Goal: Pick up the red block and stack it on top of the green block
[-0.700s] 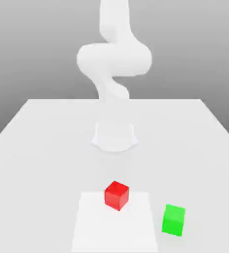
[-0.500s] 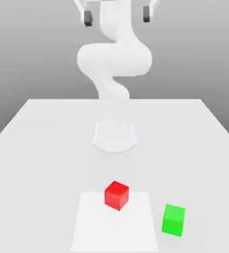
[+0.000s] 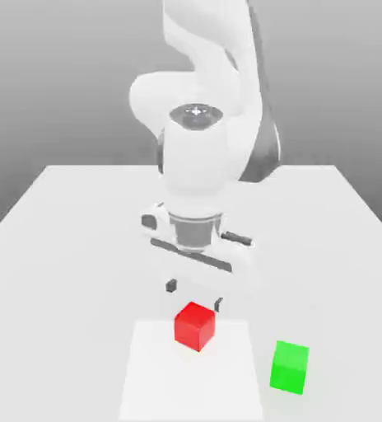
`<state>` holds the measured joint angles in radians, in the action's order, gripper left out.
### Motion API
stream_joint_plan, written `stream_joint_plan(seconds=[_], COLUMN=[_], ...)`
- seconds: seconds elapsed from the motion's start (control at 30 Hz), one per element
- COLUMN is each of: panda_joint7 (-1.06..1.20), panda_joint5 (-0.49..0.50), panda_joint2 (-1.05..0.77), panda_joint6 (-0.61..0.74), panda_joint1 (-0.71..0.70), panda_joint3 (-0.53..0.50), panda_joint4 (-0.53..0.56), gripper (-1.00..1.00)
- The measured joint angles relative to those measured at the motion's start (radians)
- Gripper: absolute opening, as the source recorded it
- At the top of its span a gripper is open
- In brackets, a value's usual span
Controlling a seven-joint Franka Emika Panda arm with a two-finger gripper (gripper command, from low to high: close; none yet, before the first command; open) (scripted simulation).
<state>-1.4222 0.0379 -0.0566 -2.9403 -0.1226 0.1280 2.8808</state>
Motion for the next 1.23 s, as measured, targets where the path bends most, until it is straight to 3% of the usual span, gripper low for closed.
stream_joint_plan(seconds=[0.1,0.13,0.37,0.6,0.93,1.1,1.13,1.23], panda_joint7=[-0.043,-0.049,-0.052,0.030,0.049,0.001,-0.009,-0.009], panda_joint5=[0.056,0.064,0.067,-0.047,-0.023,0.048,0.061,0.061], panda_joint2=[-0.111,-0.134,-0.132,0.098,0.029,-0.125,-0.153,-0.153], panda_joint6=[-0.094,-0.113,-0.114,0.083,0.295,0.179,0.153,0.153], panda_joint1=[0.049,0.063,0.063,0.067,0.267,0.284,0.290,0.290], panda_joint3=[-0.062,-0.077,-0.077,-0.048,0.065,0.043,0.035,0.035], panda_joint4=[-0.014,-0.017,-0.017,0.017,-0.263,-0.299,-0.300,-0.300], gripper=[0.00,-1.00,-1.00,-1.00,-1.00,-1.00,1.00,1.00])
